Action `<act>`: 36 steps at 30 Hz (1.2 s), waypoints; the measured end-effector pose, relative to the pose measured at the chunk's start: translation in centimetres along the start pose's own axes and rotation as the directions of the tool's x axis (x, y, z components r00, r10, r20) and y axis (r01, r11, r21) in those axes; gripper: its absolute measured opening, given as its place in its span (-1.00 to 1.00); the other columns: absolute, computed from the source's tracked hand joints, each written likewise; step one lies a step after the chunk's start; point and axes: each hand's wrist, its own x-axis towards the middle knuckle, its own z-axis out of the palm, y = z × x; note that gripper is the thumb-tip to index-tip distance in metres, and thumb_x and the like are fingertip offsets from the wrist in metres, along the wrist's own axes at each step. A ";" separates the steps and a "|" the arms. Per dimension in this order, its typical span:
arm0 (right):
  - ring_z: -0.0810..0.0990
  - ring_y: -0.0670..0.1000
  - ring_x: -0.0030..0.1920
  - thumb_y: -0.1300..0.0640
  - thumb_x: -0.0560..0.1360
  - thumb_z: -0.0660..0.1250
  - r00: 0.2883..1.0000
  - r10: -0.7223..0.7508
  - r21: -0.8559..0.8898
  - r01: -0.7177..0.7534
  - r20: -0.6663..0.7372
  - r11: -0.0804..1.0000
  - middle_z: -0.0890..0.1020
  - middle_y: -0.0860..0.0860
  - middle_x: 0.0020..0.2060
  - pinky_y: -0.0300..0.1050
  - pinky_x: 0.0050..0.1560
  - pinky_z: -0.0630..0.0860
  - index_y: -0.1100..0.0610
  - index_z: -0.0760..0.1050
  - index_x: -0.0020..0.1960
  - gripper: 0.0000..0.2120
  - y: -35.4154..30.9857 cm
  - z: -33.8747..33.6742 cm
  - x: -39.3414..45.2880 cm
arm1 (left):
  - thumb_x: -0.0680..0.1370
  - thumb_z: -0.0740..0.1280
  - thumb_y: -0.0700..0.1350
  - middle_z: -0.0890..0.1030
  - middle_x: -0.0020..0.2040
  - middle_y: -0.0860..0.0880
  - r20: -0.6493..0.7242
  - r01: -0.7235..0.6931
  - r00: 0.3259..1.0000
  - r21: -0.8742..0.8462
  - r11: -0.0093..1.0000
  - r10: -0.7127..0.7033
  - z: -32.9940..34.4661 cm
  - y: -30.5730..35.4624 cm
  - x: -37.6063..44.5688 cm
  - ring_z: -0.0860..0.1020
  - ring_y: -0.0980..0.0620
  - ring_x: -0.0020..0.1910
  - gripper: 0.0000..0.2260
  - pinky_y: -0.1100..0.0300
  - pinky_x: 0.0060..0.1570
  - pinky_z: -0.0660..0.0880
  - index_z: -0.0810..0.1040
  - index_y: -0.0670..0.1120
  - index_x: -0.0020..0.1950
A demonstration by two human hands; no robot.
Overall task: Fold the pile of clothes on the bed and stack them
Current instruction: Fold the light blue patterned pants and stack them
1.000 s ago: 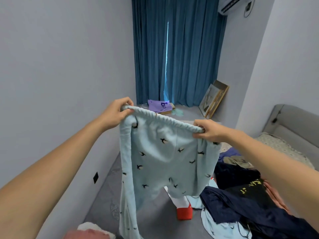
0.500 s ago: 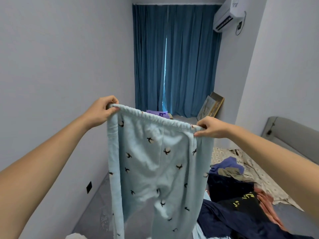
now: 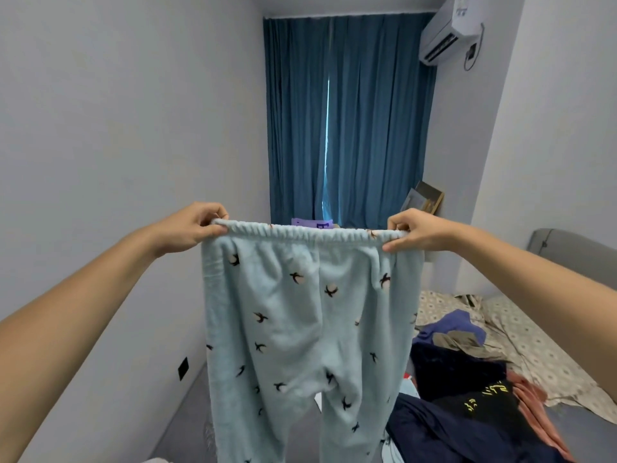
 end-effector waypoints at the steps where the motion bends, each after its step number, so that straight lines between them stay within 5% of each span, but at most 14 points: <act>1: 0.41 -0.07 -0.32 -0.30 0.32 0.57 1.000 -0.008 0.024 0.008 0.000 1.000 0.48 -0.09 -0.38 -0.02 -0.26 0.30 0.05 0.47 -0.22 -0.53 -0.1 -0.2 0.1 | 0.68 0.36 -0.20 0.53 -0.19 -0.04 0.018 0.008 1.000 -0.006 1.000 -0.007 0.1 -0.1 -0.1 0.41 0.07 -0.20 -0.93 0.12 -0.19 0.31 0.56 -0.17 0.01; 9: 0.42 -0.04 -0.28 0.15 0.40 0.65 0.975 -0.007 0.257 0.066 -0.221 0.964 0.50 0.03 -0.34 -0.09 -0.23 0.29 0.23 0.49 -0.20 -0.67 -0.3 -0.7 -0.5 | 0.66 0.39 -0.20 0.60 -0.15 -0.04 0.072 0.066 0.996 -0.080 0.995 -0.060 1.3 -1.5 -0.3 0.47 0.03 -0.14 -0.95 0.06 -0.09 0.34 0.58 -0.14 0.01; 17: 0.62 -0.02 -0.12 0.12 0.46 0.61 0.939 0.099 0.362 0.029 -0.330 0.932 0.66 0.04 -0.09 -0.09 -0.05 0.54 0.16 0.63 0.05 -0.75 0.0 -0.4 -0.3 | 0.65 0.38 -0.23 0.56 -0.20 -0.02 -0.220 0.103 0.967 -0.107 0.989 -0.125 2.7 -2.4 1.6 0.47 0.04 -0.21 -0.93 0.10 -0.15 0.39 0.56 -0.12 -0.03; 20: 0.75 0.13 -0.07 -0.02 0.44 0.61 0.958 0.227 0.449 -0.127 -0.177 0.884 0.76 0.12 -0.09 0.06 -0.04 0.70 0.17 0.72 -0.02 -0.73 1.1 0.2 -0.1 | 0.64 0.39 -0.24 0.58 -0.21 0.03 -0.213 0.117 0.960 -0.294 0.949 -0.184 3.7 -2.9 1.7 0.50 0.09 -0.22 -0.91 0.14 -0.17 0.43 0.56 -0.10 -0.04; 23: 0.77 0.07 -0.14 -0.14 0.32 0.66 0.918 0.396 0.521 -0.323 -0.032 0.790 0.77 0.07 -0.14 -0.05 -0.19 0.67 0.20 0.72 -0.05 -0.56 1.7 2.8 0.2 | 0.62 0.41 -0.24 0.57 -0.22 0.02 -0.187 0.204 0.931 -0.448 0.871 -0.314 7.0 -3.8 1.4 0.48 0.07 -0.23 -0.88 0.17 -0.27 0.39 0.56 -0.05 -0.06; 32: 0.76 0.14 -0.27 0.00 0.26 0.71 0.751 0.644 0.616 -0.578 0.145 0.536 0.72 0.18 -0.13 -0.04 -0.38 0.65 0.30 0.52 0.12 -0.38 2.6 14.4 0.9 | 0.56 0.44 -0.18 0.59 -0.14 -0.08 -0.256 0.448 0.750 -0.482 0.753 -0.610 18.5 -7.9 -1.2 0.50 -0.03 -0.16 -0.88 0.13 -0.23 0.39 0.52 -0.06 -0.10; 36: 0.74 0.26 -0.06 0.07 0.30 0.69 0.734 0.652 0.615 -0.607 0.190 0.503 0.70 0.27 0.03 0.23 -0.02 0.71 0.36 0.48 0.23 -0.33 2.2 17.1 1.5 | 0.58 0.42 -0.18 0.60 -0.04 -0.07 -0.270 0.495 0.713 -0.460 0.737 -0.648 21.0 -8.2 -1.3 0.54 -0.07 -0.04 -0.89 0.08 -0.03 0.45 0.51 -0.06 -0.08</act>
